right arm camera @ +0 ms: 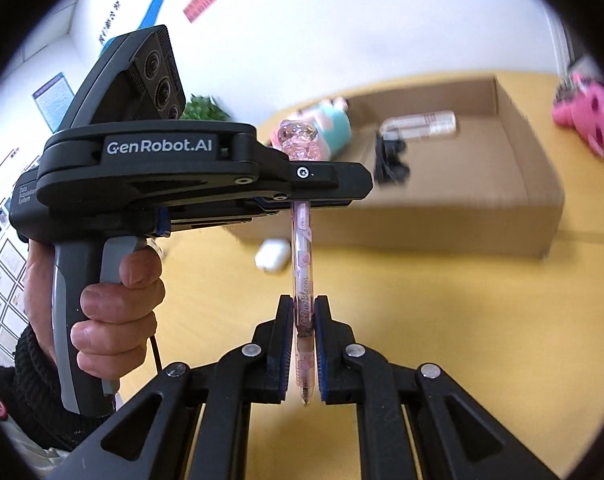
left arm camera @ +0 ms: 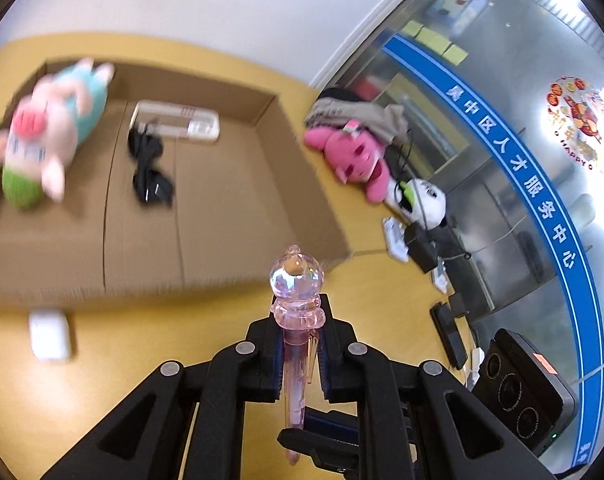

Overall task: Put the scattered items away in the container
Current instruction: 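Lift the pink pen with the right gripper and carry it into the box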

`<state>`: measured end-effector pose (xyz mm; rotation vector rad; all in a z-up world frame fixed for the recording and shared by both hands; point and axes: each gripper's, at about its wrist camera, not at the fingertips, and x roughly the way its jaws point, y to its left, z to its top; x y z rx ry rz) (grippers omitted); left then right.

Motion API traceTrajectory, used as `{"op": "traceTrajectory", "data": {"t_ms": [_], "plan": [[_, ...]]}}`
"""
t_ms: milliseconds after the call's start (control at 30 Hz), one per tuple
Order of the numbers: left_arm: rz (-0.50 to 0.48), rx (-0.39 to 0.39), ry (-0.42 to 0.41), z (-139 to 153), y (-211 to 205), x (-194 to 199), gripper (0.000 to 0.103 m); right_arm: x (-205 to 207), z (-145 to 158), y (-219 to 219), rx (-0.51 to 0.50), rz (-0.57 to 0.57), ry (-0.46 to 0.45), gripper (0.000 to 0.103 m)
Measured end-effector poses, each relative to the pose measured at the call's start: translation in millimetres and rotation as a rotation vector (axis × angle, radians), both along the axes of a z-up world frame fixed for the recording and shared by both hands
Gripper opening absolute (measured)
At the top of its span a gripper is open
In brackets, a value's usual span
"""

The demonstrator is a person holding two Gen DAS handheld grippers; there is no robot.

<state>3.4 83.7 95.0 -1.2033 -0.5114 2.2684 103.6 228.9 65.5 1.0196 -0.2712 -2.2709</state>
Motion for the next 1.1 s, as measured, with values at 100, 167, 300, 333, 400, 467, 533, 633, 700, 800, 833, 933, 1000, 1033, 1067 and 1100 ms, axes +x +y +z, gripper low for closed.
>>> {"op": "traceTrajectory", "data": {"t_ms": [100,167,300,333,400,467,533,633,700,800,833,933,1000,1033,1067,1100], "plan": [[-0.005,-0.035,0.050,26.3,2.7,-19.5,0.013,-19.4,23.4,-6.1,0.002,0.007,0.034,0.009],[-0.009,-0.058,0.072,44.8,4.1,-38.6,0.013,-36.3,40.1,-9.5,0.026,0.009,0.076,0.009],[-0.025,-0.096,0.109,74.0,7.4,-81.0,0.013,-78.1,66.9,-5.4,0.011,0.005,0.090,0.009],[-0.030,-0.103,0.107,77.2,7.5,-90.2,0.013,-90.7,72.2,-4.0,0.007,0.002,0.089,0.009],[-0.036,-0.103,0.100,81.2,7.0,-107.6,0.013,-110.2,77.8,-1.3,-0.015,0.000,0.071,0.009],[-0.041,-0.103,0.089,82.0,8.2,-125.8,0.013,-127.4,81.8,3.3,-0.036,-0.012,0.057,0.009],[-0.051,-0.118,0.067,76.3,13.0,-147.1,0.013,-144.1,78.6,9.2,-0.064,-0.021,0.028,0.009],[-0.064,-0.132,0.030,63.4,20.2,-172.3,0.013,-170.8,66.9,17.9,-0.089,-0.039,-0.028,0.010],[-0.071,-0.128,0.005,50.4,24.1,-189.5,0.013,-183.7,57.4,24.0,-0.098,-0.046,-0.069,0.010],[-0.076,-0.113,-0.042,27.0,28.0,-212.7,0.013,-205.0,40.5,31.9,-0.104,-0.070,-0.129,0.010],[-0.077,-0.115,-0.063,17.6,29.7,-221.0,0.013,-213.3,33.2,33.8,-0.105,-0.077,-0.155,0.010],[-0.081,-0.119,-0.126,-9.7,33.9,-242.0,0.013,-237.2,11.1,37.5,-0.085,-0.089,-0.218,0.010],[-0.080,-0.109,-0.169,-29.2,34.9,-255.0,0.013,-246.9,-1.1,38.8,-0.073,-0.097,-0.260,0.010],[-0.078,-0.105,-0.187,-37.3,34.7,-259.6,0.013,-254.0,-9.4,39.0,-0.064,-0.101,-0.283,0.010],[-0.078,-0.099,-0.208,-46.9,34.9,-264.8,0.013,-258.8,-15.2,38.7,-0.054,-0.104,-0.300,0.010],[-0.080,-0.098,-0.222,-53.8,36.3,-268.2,0.013,-263.7,-21.5,38.2,-0.044,-0.107,-0.318,0.010]]}}
